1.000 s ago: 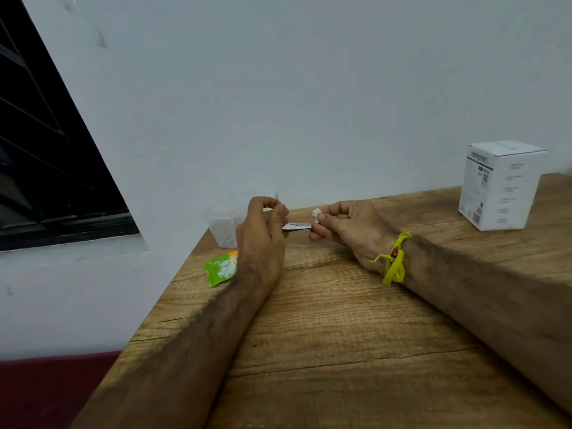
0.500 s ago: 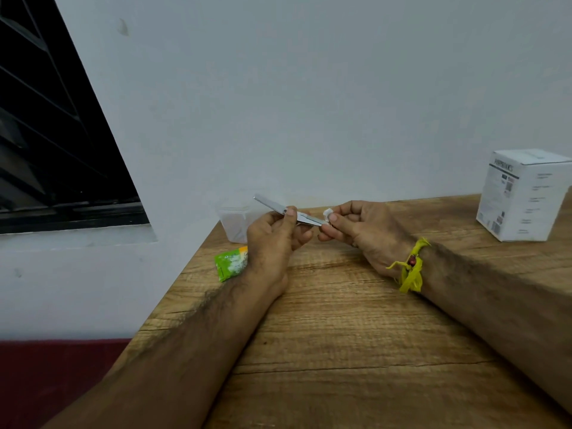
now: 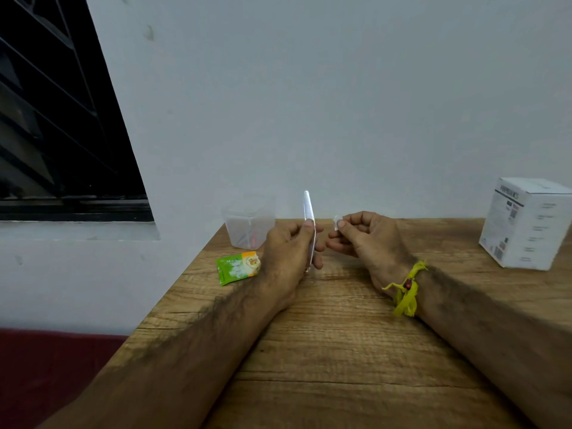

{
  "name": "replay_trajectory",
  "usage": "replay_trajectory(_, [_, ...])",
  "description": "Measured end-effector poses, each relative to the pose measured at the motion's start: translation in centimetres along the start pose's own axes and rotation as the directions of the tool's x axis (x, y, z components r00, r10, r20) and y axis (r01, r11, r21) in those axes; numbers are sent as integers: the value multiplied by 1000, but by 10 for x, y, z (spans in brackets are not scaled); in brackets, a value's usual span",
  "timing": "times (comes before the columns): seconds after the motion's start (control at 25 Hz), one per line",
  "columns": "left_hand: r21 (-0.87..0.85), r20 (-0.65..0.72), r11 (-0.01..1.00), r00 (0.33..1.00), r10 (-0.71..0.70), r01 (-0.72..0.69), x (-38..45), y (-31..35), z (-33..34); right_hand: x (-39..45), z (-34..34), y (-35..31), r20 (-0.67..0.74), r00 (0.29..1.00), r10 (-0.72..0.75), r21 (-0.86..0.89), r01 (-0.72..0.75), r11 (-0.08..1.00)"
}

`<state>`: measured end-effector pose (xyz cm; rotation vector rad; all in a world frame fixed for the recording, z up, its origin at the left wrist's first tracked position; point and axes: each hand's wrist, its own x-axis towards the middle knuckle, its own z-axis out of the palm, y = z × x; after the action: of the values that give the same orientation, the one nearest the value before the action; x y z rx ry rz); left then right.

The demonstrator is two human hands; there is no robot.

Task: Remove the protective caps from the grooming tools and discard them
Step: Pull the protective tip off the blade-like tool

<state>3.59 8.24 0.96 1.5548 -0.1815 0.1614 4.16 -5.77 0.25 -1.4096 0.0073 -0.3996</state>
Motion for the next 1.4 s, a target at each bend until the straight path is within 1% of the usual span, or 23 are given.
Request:
replay_trajectory(0.08, [22, 0, 1000, 1000, 8, -8, -1, 1, 2, 0, 0, 0, -37, 999, -39, -34, 38, 999])
replay_trajectory(0.16, [-31, 4, 999, 1000, -31, 31, -1, 2, 1, 0, 0, 0, -53, 998, -45, -43, 43, 998])
replay_trajectory(0.24, [-87, 16, 992, 996, -91, 92, 1, 2, -2, 0, 0, 0, -47, 998, -40, -36, 39, 999])
replay_trajectory(0.32, [-83, 47, 990, 993, -109, 112, 5, 0, -4, 1, 0, 0, -19, 999, -47, -28, 46, 999])
replay_trajectory(0.44, [-30, 135, 996, 988, -77, 82, 6, -5, -6, 0, -2, -2, 11, 999, -49, -8, 49, 999])
replay_trajectory(0.52, [-11, 176, 999, 983, -42, 45, 4, -6, -6, -1, -3, -3, -12, 999, -52, -10, 52, 999])
replay_trajectory(0.72, [-48, 187, 998, 982, -34, 44, 2, -5, -7, 0, -3, -3, -40, 998, -57, -36, 56, 998])
replay_trajectory(0.92, [-21, 183, 999, 982, -42, 47, 3, -5, -6, -1, -4, -5, -46, 995, -87, -6, 87, 996])
replay_trajectory(1.0, [4, 177, 999, 983, -37, 37, 3, -5, -6, 0, -4, -5, -92, 985, -144, -22, 143, 990])
replay_trajectory(1.04, [21, 177, 999, 984, -35, 31, 3, -5, -6, 2, -5, -4, -133, 966, -223, -90, 213, 973])
replay_trajectory(1.08, [33, 182, 999, 983, -34, 28, 2, -5, -5, 3, -6, -2, -161, 930, -330, -197, 297, 934])
replay_trajectory(1.16, [31, 213, 999, 976, -41, 35, 1, -5, -4, 5, -8, 1, -132, 847, -514, -390, 433, 813])
replay_trajectory(1.24, [30, 265, 998, 963, -52, 46, -1, -5, -4, 4, -11, 1, -77, 799, -596, -477, 496, 726])
replay_trajectory(1.4, [60, 345, 997, 937, -61, 43, -2, -4, -5, 7, -15, 2, 31, 733, -680, -582, 567, 584])
